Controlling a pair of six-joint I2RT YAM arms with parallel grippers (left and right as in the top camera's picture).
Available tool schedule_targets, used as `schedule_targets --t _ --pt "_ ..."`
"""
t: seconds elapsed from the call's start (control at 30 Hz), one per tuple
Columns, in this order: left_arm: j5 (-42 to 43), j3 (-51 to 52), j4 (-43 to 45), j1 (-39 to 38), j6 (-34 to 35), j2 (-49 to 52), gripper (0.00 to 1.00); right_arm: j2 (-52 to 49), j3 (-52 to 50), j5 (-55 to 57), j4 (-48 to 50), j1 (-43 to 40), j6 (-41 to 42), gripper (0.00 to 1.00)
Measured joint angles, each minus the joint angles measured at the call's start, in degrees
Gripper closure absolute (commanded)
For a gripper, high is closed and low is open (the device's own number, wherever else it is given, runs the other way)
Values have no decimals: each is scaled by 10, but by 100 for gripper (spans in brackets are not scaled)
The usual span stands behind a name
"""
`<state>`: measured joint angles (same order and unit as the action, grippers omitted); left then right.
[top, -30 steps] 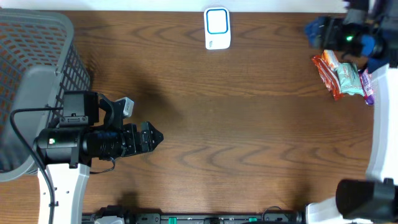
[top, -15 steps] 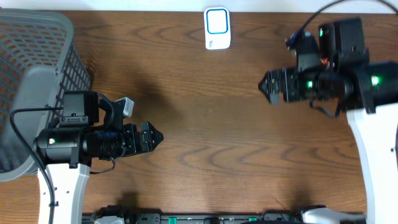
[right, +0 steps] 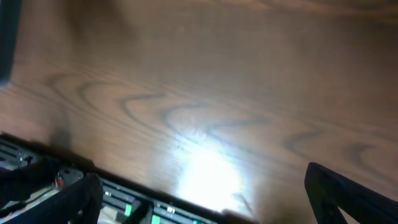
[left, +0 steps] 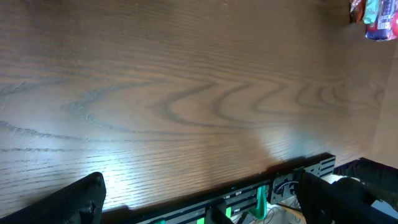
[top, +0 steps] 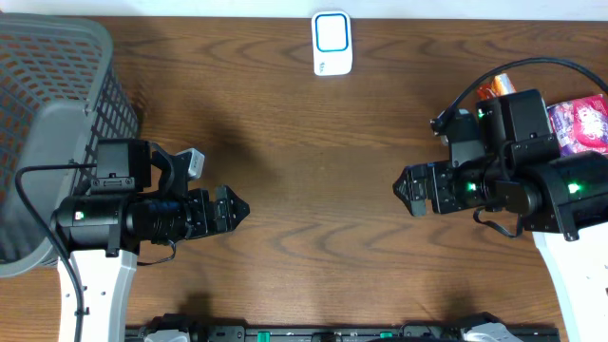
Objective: Scan the item barcode
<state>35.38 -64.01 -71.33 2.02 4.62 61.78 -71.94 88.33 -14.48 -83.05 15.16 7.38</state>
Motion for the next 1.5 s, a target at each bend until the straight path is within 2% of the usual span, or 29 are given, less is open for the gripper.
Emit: schedule_targets --t 0.43,0.6,0.7,0.83,1.03,1.17,1.33,1.5 --pt "0 0 0 0 0 0 2 0 0 4 -18 0 3 1" --pt "0 0 0 0 0 0 2 1 -16 4 14 0 0 1" --pt "0 0 0 0 0 0 2 6 -59 4 85 0 -10 1" --pt "0 0 2 0 0 0 2 55 -175 3 245 0 -40 1" --pt "-1 1 -1 0 0 0 2 214 -432 -8 558 -3 -68 1" --pt "-1 2 1 0 0 0 2 309 -585 -23 706 -28 -75 1" --pt "-2 2 0 0 0 0 2 401 -713 -47 839 -65 -78 1" --pt "-2 2 0 0 0 0 2 500 -804 -63 922 -85 -80 1"
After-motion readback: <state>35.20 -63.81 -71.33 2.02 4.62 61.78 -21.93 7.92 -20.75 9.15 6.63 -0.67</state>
